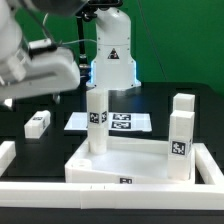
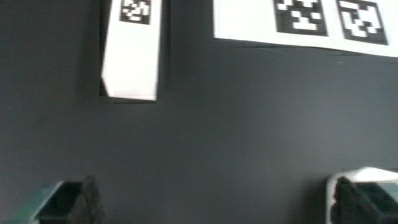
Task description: Assemble desk
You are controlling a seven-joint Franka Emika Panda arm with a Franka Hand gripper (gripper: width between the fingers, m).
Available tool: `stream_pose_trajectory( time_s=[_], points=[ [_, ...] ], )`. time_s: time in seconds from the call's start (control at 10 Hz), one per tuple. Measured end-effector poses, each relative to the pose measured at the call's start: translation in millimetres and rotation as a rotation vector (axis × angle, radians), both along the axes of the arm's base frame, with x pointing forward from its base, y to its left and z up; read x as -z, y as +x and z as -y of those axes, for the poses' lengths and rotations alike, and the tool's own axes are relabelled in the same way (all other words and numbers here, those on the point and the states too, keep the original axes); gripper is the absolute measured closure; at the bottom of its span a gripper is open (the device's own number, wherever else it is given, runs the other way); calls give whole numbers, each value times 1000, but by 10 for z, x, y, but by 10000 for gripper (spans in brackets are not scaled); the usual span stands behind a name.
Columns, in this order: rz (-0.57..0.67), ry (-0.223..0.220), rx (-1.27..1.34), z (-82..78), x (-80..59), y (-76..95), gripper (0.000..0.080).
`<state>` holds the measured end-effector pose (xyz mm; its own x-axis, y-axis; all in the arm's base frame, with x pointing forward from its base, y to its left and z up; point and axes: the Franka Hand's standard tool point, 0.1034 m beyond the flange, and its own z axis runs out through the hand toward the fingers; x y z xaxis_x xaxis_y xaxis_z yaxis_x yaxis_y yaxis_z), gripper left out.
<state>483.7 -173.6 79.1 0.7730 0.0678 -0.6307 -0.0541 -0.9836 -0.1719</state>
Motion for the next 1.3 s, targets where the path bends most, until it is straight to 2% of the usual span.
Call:
stream_pose_trajectory(
  time_s=[0.1,0.2,0.3,0.4,0.7,0.9,1.0,1.1,1.3],
  points=[
    [-56,-23,-7,99,131,-153,150],
    [-131,-24,-17,135,222,-300,150],
    [-171,-18,-13,173,290,-309,150],
    [-162,-24,-16,189,309,-271,150],
    [-168,-26,-10,198,334,-304,150],
    [-236,-34,33,269,539,-581,150],
    [-260,-36,49,226,605,-704,150],
    [-268,-39,55,205,637,-762,150],
    [-269,-39,54,208,637,-763,150]
  ],
)
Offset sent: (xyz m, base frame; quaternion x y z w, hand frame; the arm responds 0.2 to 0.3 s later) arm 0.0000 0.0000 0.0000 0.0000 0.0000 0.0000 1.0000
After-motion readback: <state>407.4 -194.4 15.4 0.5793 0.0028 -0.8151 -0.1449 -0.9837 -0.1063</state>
